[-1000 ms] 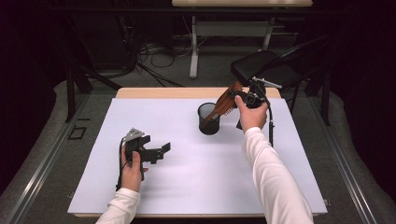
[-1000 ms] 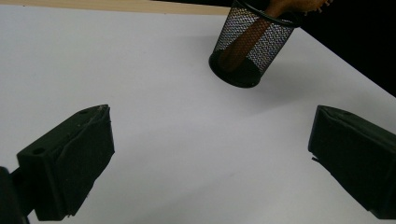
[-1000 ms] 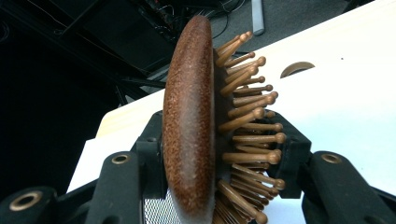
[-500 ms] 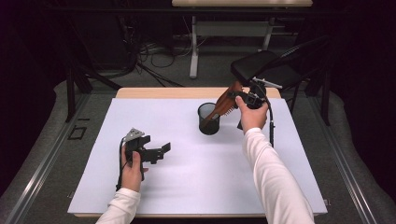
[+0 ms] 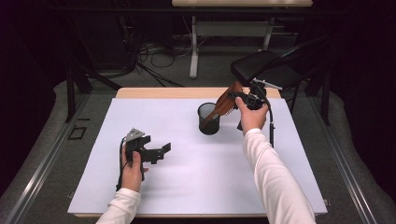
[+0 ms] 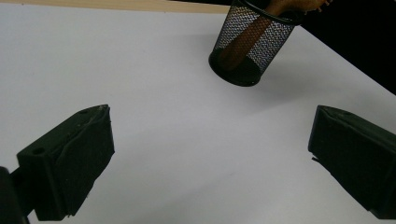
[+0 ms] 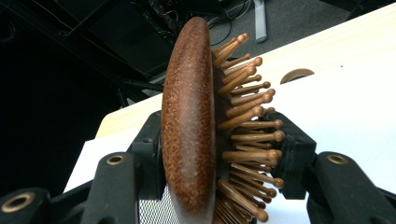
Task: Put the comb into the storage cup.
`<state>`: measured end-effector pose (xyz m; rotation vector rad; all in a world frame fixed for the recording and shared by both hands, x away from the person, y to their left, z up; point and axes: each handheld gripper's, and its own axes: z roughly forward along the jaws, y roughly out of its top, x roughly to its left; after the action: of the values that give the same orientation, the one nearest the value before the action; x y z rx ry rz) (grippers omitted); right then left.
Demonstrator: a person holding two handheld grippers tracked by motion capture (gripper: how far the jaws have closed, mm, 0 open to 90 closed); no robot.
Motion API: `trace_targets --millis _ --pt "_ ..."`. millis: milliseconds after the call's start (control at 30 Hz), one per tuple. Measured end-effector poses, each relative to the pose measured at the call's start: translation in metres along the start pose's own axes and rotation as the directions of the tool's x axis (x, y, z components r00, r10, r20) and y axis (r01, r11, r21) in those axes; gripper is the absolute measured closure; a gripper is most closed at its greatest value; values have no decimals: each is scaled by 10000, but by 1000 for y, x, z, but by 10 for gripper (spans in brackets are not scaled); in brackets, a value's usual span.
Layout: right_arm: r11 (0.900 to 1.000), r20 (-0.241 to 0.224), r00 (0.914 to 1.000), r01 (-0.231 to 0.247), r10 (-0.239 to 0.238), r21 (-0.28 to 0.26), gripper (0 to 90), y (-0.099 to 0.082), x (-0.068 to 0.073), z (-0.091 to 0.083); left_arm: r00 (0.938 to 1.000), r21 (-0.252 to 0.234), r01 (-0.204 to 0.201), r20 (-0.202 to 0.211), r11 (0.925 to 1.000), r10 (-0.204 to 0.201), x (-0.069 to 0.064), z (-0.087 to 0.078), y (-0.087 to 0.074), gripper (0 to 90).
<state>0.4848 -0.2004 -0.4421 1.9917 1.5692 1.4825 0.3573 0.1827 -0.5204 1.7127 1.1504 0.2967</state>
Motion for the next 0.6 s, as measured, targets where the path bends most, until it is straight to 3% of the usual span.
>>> trace_targets --millis 600 --pt "9999 -129 9998 145 -145 -48 450 0 -3 1 10000 47 -16 -13 10000 17 0 0 0 3"
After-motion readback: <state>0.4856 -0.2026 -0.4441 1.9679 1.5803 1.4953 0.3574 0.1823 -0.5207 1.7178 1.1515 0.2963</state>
